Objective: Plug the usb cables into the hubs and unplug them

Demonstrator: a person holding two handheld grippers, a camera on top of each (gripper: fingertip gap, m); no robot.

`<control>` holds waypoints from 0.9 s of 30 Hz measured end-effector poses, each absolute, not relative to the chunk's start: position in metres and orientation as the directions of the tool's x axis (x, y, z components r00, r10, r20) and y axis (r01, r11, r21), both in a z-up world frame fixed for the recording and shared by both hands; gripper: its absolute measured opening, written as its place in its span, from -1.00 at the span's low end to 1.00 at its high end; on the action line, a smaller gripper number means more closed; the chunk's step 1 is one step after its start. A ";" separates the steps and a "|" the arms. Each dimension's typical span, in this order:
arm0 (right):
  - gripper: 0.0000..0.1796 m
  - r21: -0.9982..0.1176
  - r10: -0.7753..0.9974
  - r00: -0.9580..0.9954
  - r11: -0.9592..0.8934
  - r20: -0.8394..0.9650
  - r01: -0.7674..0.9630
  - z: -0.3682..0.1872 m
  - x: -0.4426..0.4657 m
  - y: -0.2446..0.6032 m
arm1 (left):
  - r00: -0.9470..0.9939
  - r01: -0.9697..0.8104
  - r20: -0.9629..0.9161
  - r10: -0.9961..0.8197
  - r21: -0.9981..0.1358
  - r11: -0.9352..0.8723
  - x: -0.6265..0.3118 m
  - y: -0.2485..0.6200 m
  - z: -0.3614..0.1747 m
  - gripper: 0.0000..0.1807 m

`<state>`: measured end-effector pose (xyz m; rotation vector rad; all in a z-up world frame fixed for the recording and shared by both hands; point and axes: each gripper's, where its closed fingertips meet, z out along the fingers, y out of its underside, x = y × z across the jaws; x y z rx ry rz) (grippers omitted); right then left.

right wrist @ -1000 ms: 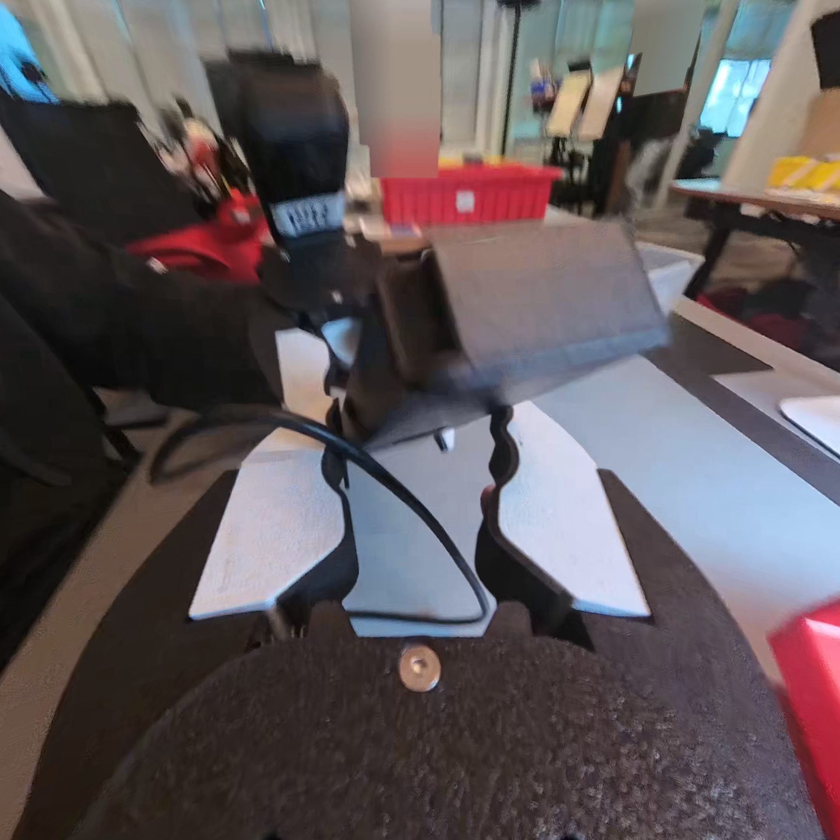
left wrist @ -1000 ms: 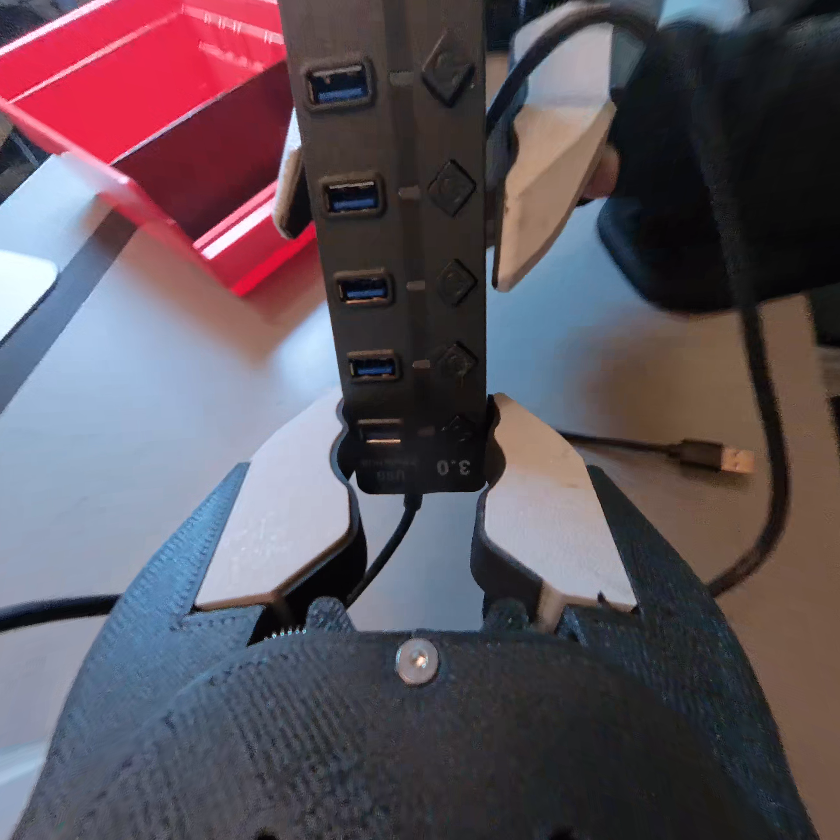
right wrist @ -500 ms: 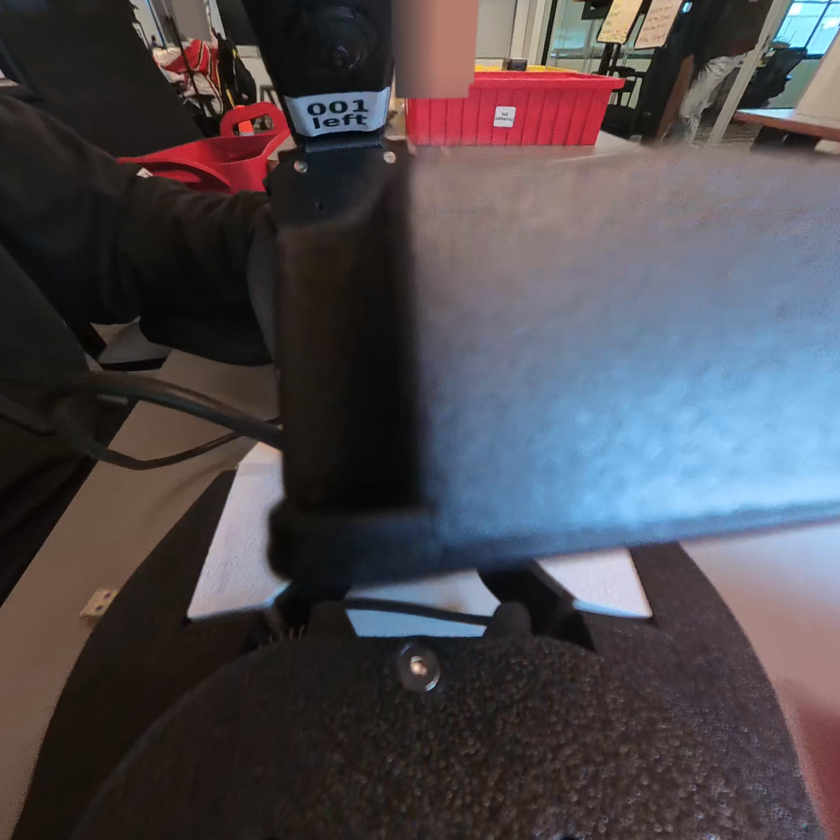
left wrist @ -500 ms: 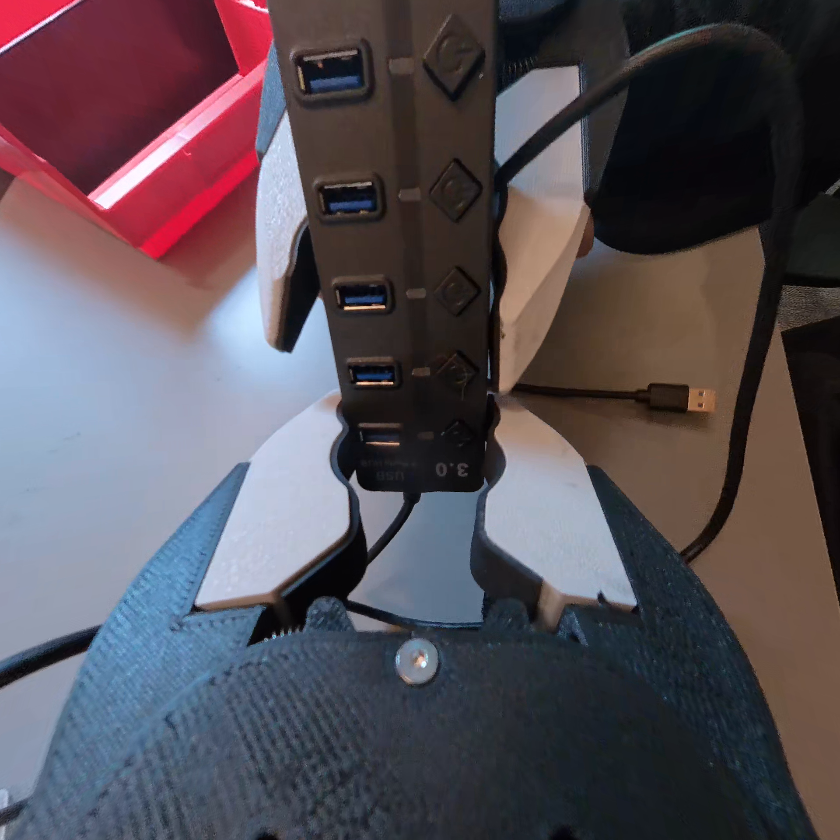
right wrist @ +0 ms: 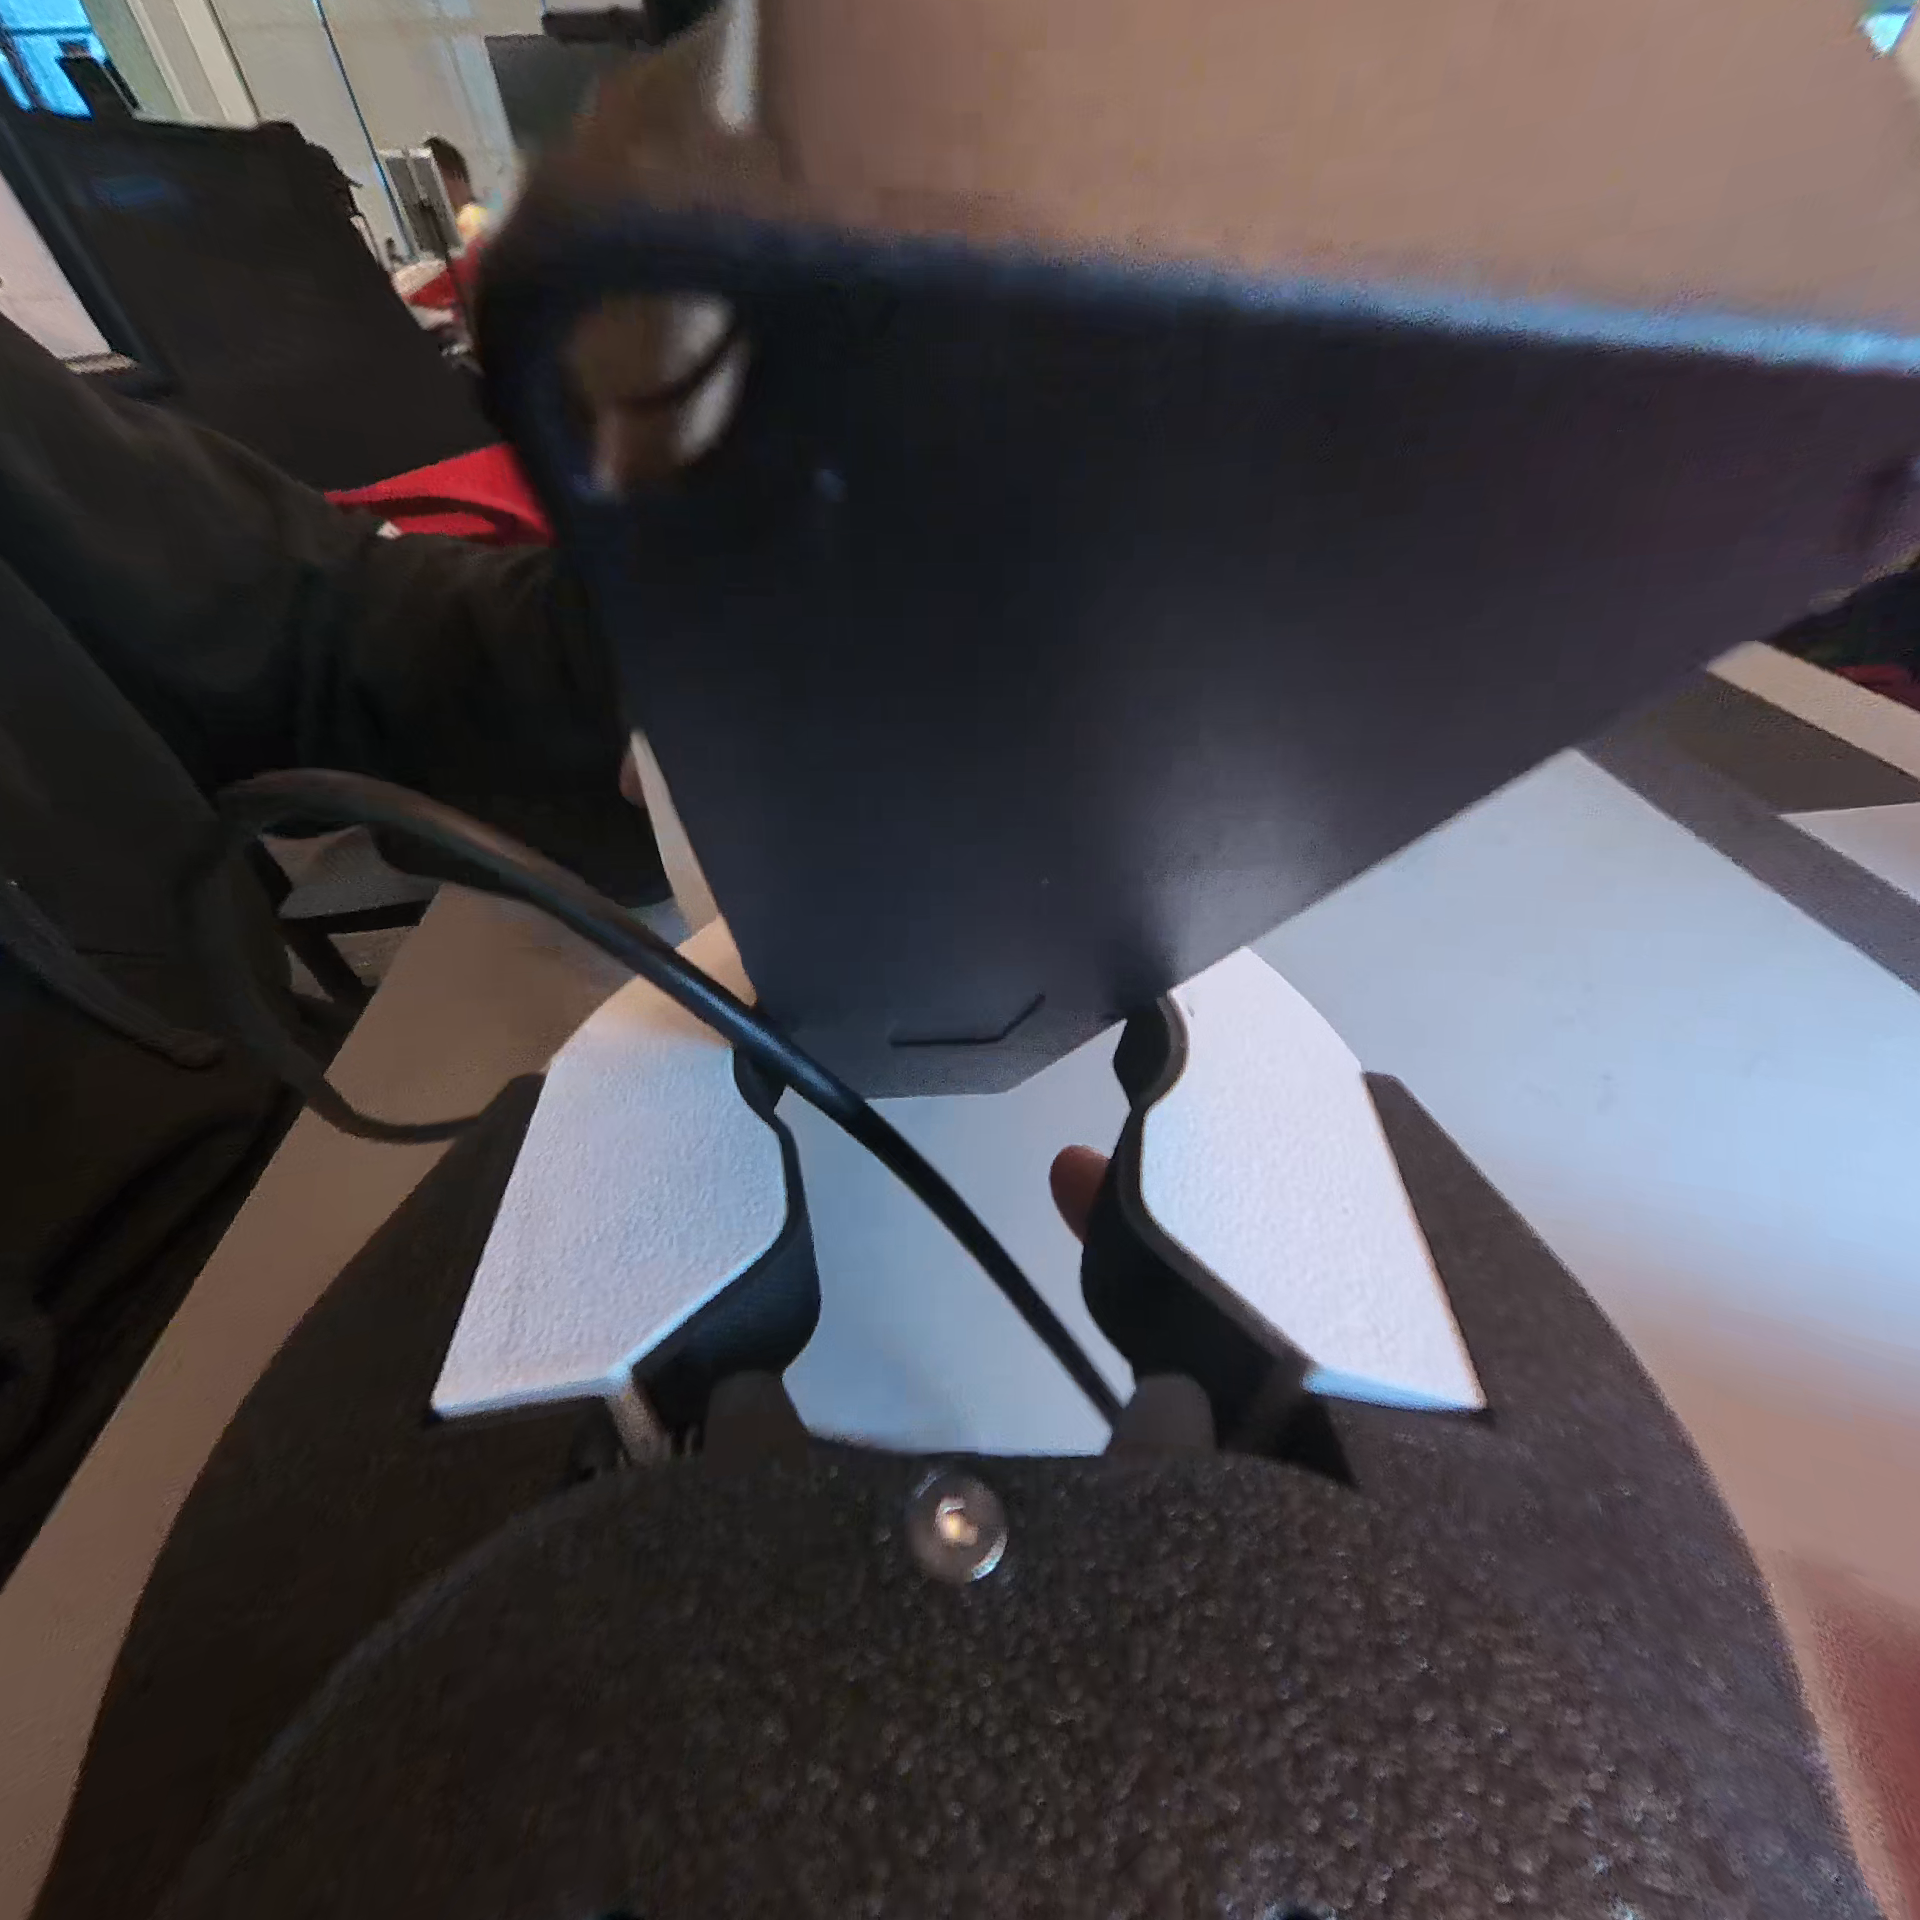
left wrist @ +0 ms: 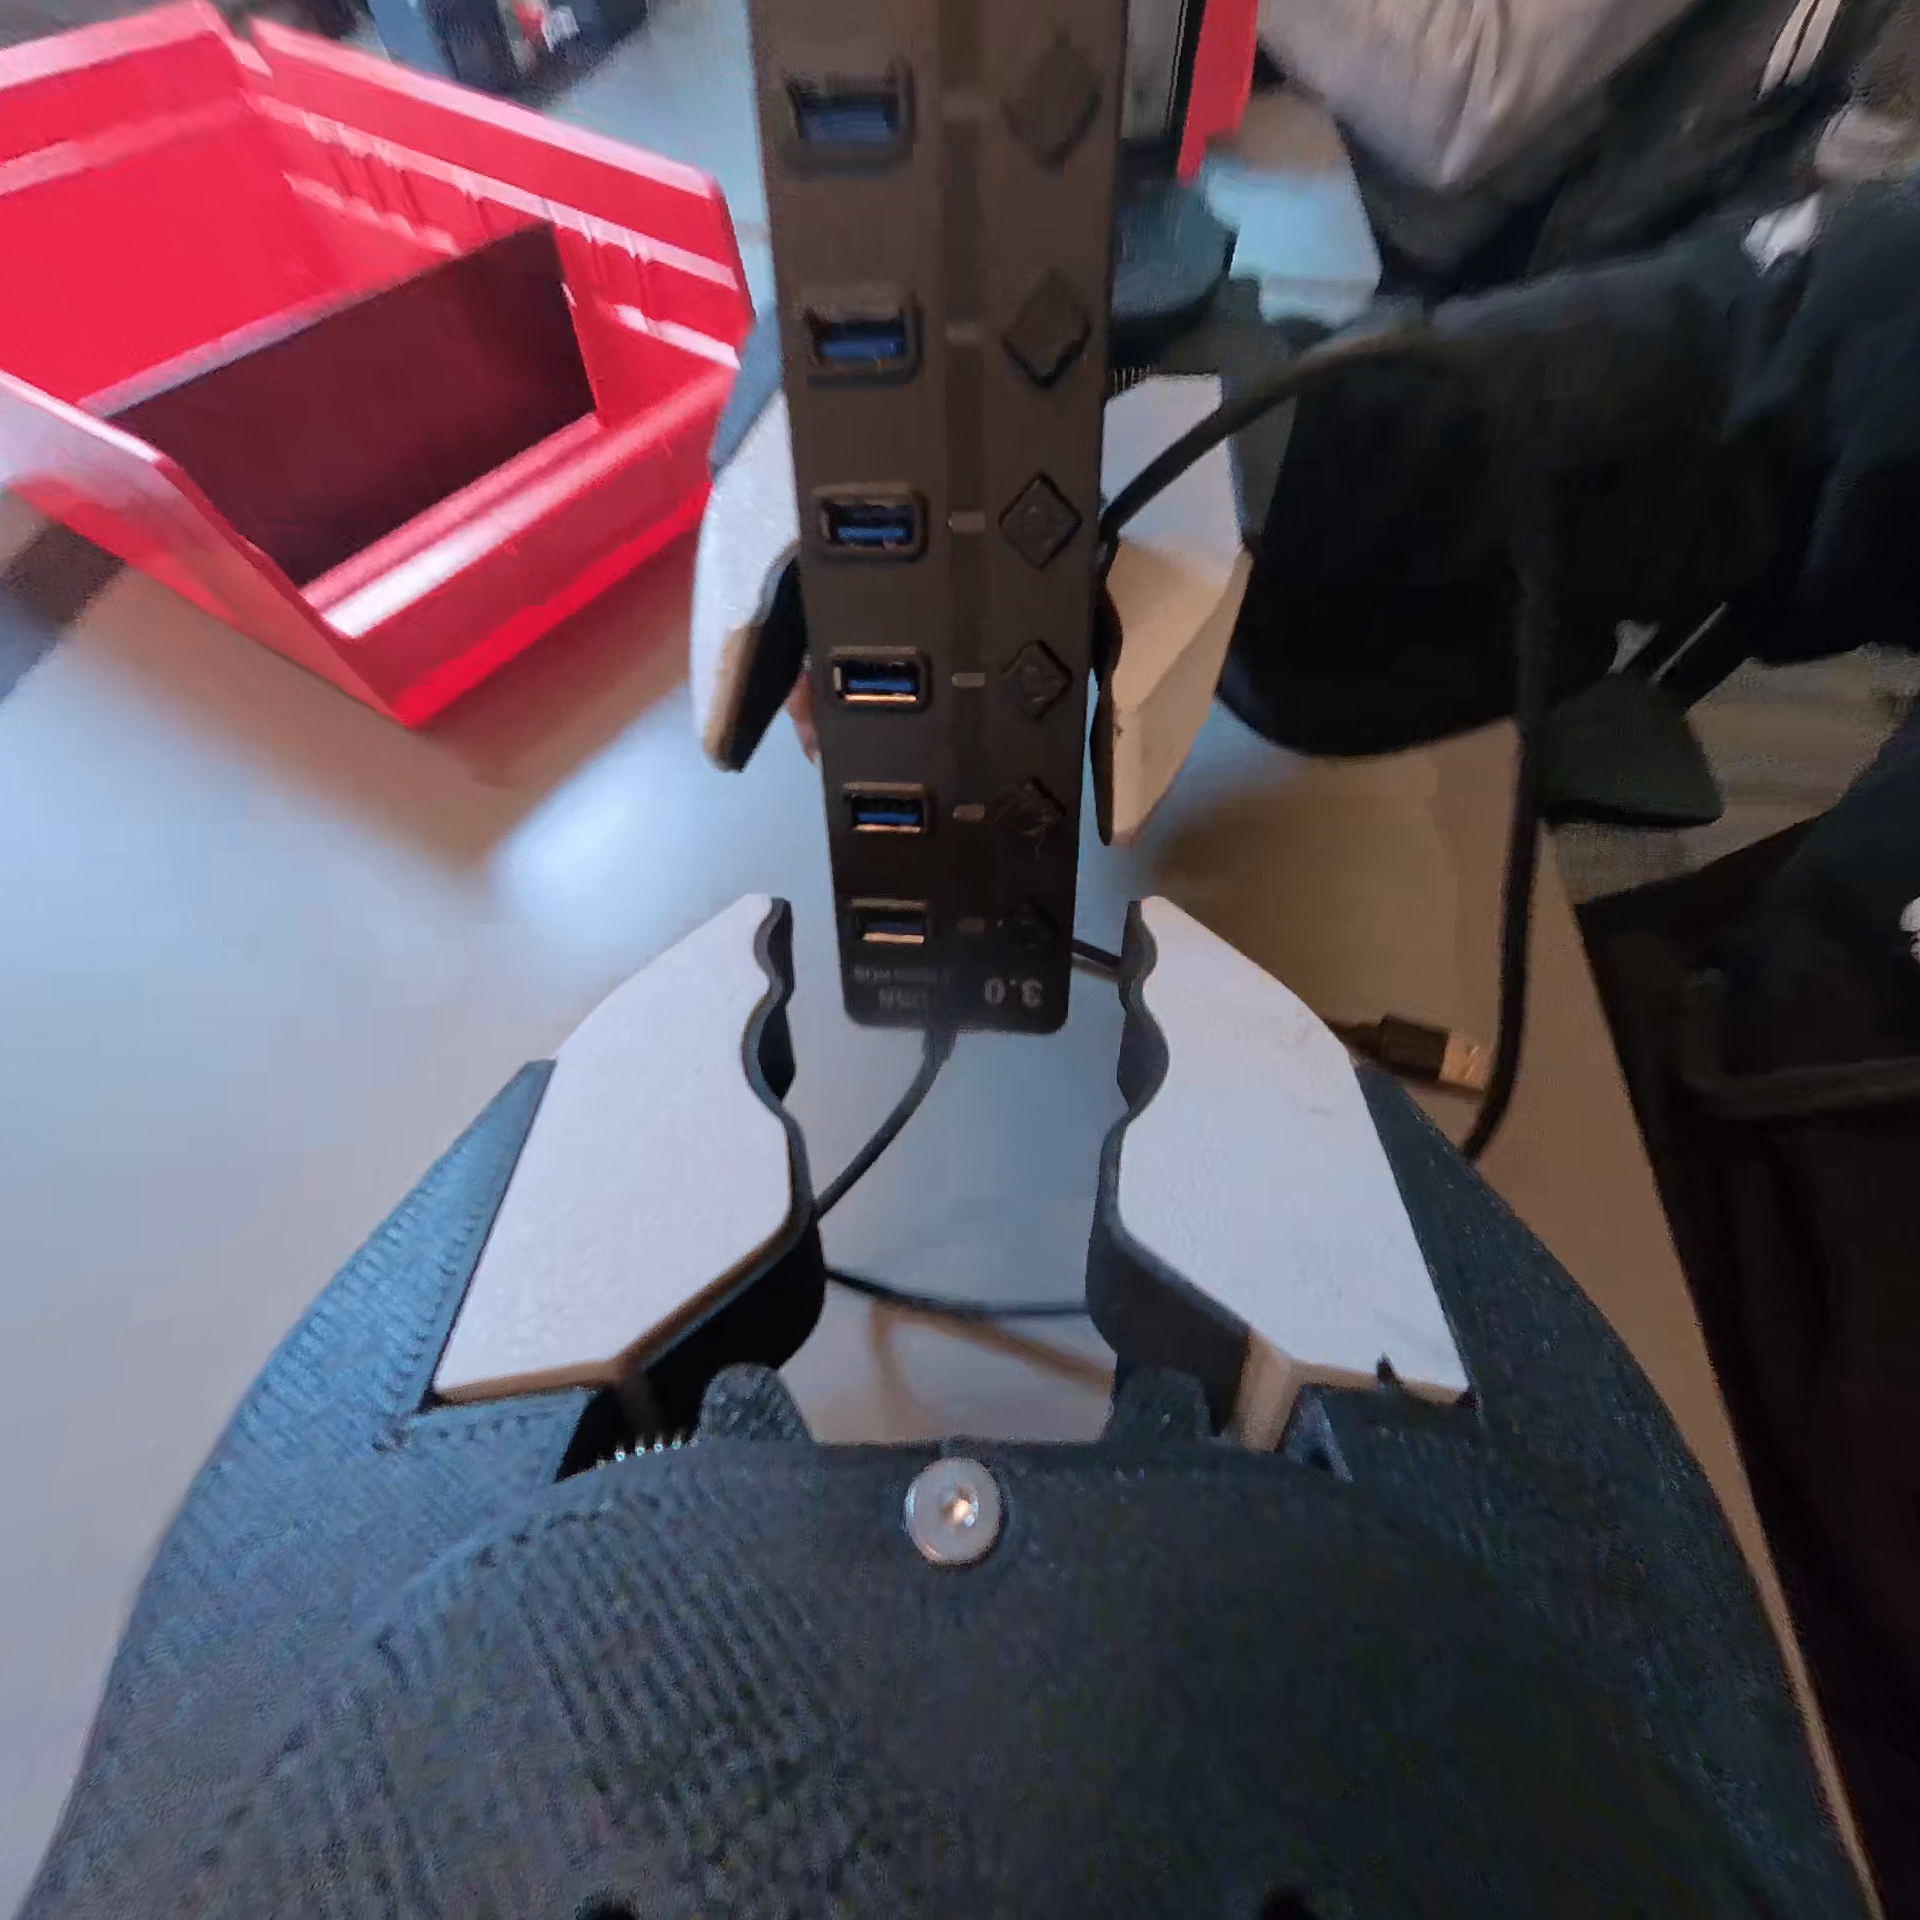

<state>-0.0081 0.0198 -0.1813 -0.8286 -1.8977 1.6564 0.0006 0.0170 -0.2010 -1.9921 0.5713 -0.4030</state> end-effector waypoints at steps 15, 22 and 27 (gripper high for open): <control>-0.29 -0.996 0.806 -0.592 0.044 -0.014 0.084 -0.168 0.018 0.066 | 0.988 -0.025 -0.144 0.052 -0.486 -0.873 -0.308 -0.068 -0.212 -0.56; -0.29 -0.995 0.816 -0.577 0.030 -0.031 0.095 -0.174 0.016 0.070 | 0.981 -0.095 -0.176 -0.083 -0.064 -0.993 -0.328 -0.085 -0.294 -0.59; -0.29 -0.996 0.816 -0.577 0.025 -0.031 0.090 -0.173 0.017 0.071 | 0.996 -0.057 -0.076 -0.053 -0.060 -0.997 -0.325 -0.083 -0.304 -0.86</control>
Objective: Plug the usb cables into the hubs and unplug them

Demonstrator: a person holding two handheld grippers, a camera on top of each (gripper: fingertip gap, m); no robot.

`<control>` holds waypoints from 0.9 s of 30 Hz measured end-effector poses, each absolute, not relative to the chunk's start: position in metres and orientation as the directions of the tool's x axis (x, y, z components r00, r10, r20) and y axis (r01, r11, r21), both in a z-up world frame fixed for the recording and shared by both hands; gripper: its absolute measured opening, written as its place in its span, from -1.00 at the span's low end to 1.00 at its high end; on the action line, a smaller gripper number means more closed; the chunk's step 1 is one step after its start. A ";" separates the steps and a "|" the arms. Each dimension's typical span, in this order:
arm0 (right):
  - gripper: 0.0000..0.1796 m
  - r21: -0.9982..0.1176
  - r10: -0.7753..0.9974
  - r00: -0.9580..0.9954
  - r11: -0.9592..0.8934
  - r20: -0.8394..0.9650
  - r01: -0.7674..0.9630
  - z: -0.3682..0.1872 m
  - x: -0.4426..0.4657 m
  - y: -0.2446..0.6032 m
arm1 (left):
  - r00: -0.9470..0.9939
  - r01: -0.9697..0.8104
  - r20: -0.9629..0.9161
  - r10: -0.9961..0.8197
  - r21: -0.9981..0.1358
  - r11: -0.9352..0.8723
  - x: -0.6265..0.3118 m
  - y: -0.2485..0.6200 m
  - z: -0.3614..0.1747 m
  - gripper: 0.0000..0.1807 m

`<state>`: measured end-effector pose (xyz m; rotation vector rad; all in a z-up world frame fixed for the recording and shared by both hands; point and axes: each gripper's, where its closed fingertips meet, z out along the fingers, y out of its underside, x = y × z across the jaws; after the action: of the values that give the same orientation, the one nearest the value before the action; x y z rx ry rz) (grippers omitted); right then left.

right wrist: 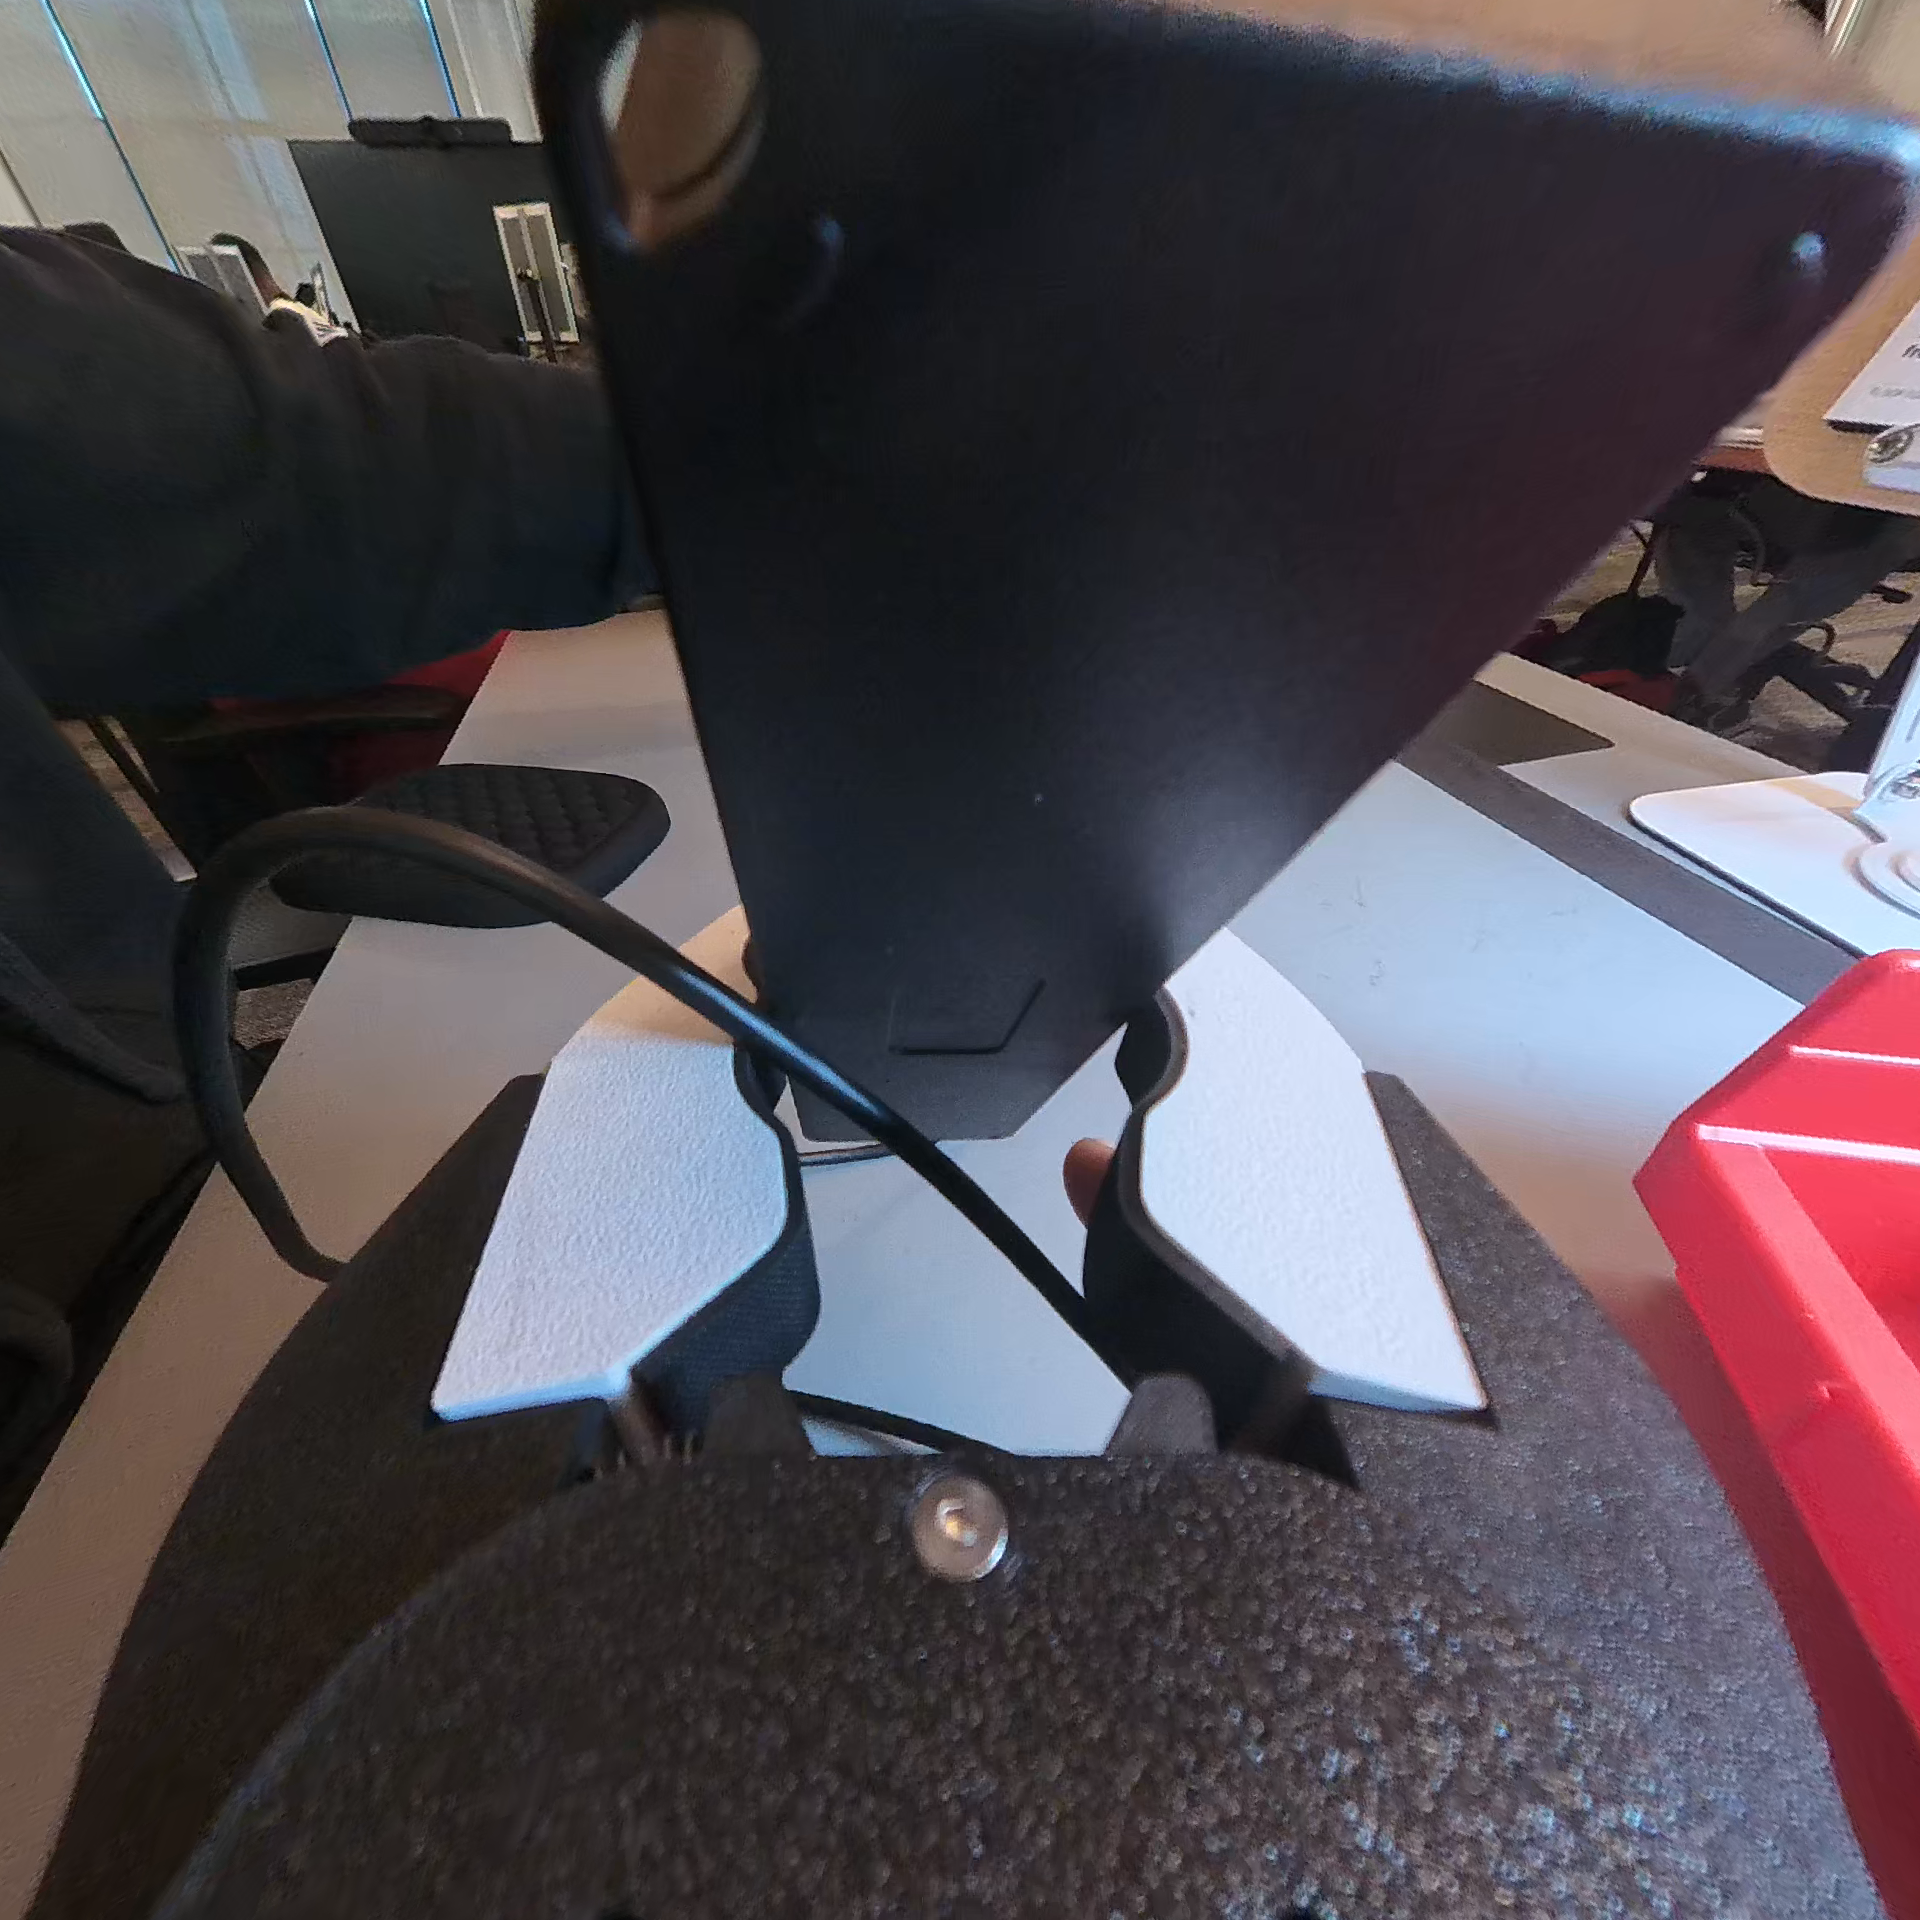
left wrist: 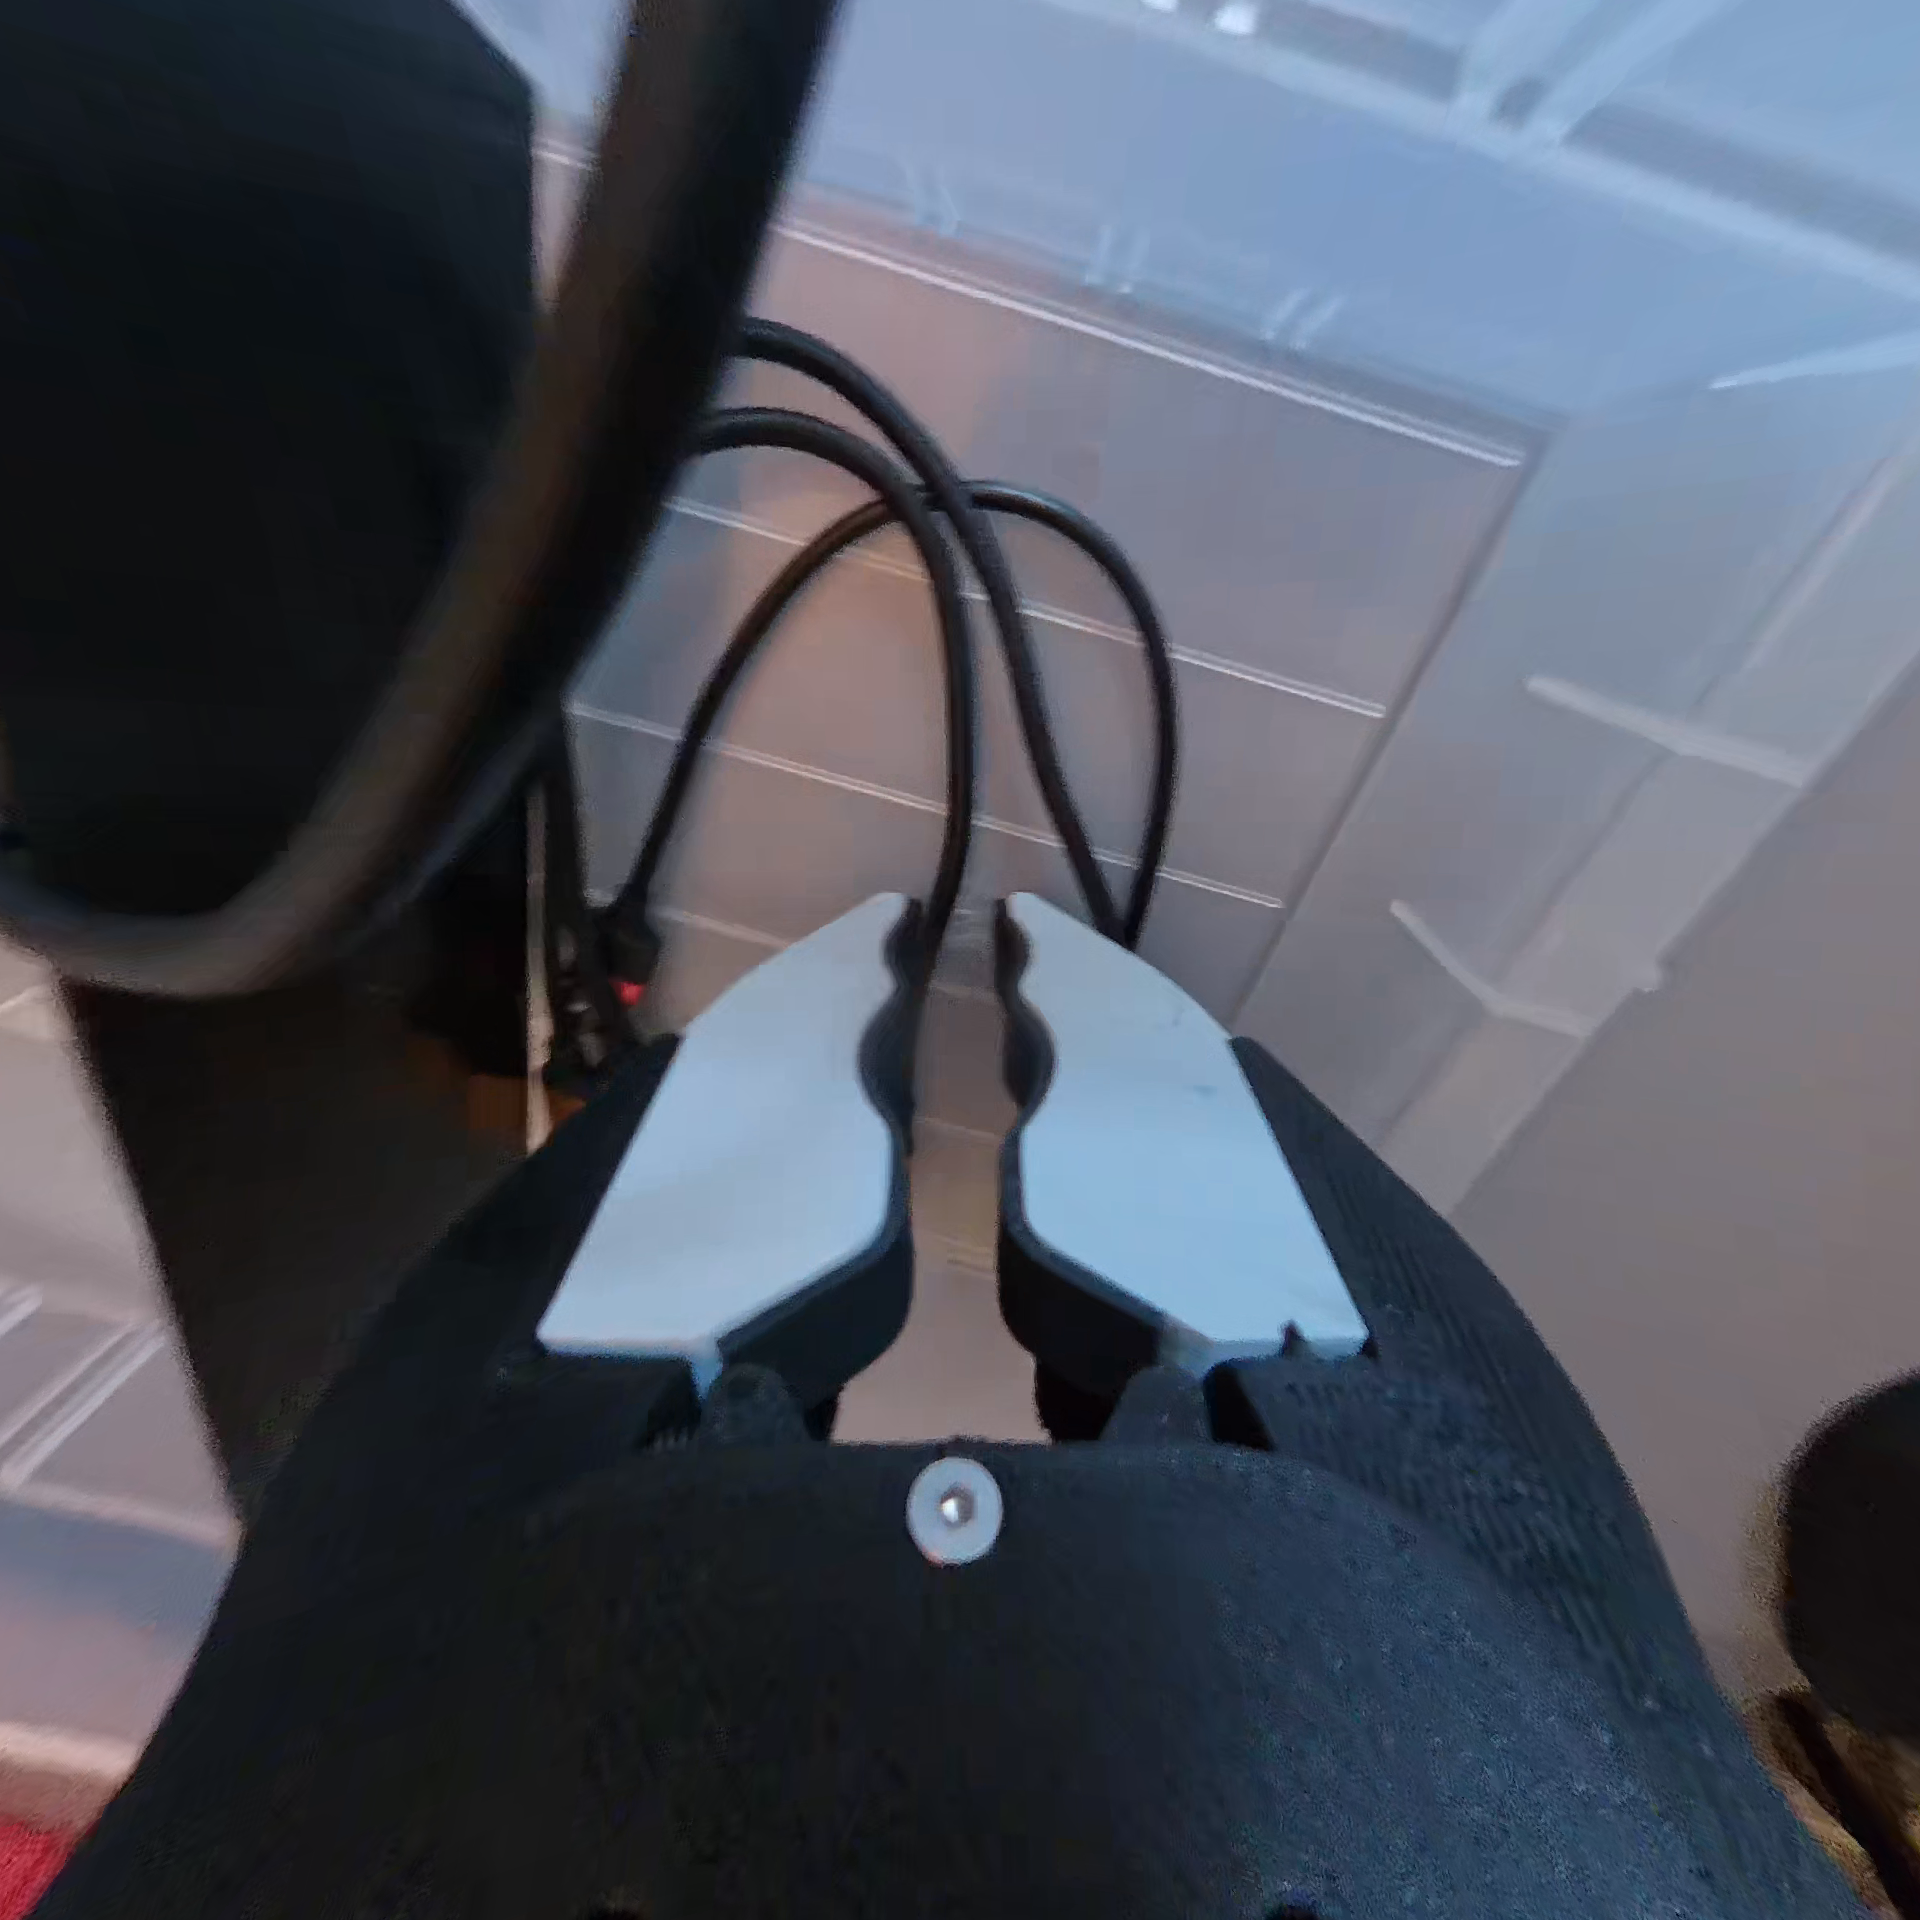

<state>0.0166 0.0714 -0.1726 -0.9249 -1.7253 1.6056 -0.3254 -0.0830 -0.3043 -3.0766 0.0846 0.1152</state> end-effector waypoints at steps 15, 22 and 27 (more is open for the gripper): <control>-0.29 -0.999 0.819 -0.573 0.015 -0.017 0.052 -0.162 0.019 0.070 | 0.996 -0.079 -0.005 -0.094 -0.587 -0.806 -0.252 -0.082 -0.127 -0.96; -0.29 -1.000 0.837 -0.547 -0.005 -0.020 0.028 -0.155 0.021 0.080 | 0.886 0.075 0.289 -0.362 -0.861 -0.504 -0.126 -0.064 -0.085 -0.96; -0.29 -1.000 0.865 -0.502 -0.016 -0.015 0.001 -0.147 0.026 0.098 | 0.802 0.350 0.534 -0.269 -0.784 -0.513 -0.110 -0.062 -0.167 -0.96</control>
<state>0.0258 0.0983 -0.1467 -0.9221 -1.5753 1.6002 -0.1101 -0.0615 -0.1675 -1.9675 -0.0603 -0.7613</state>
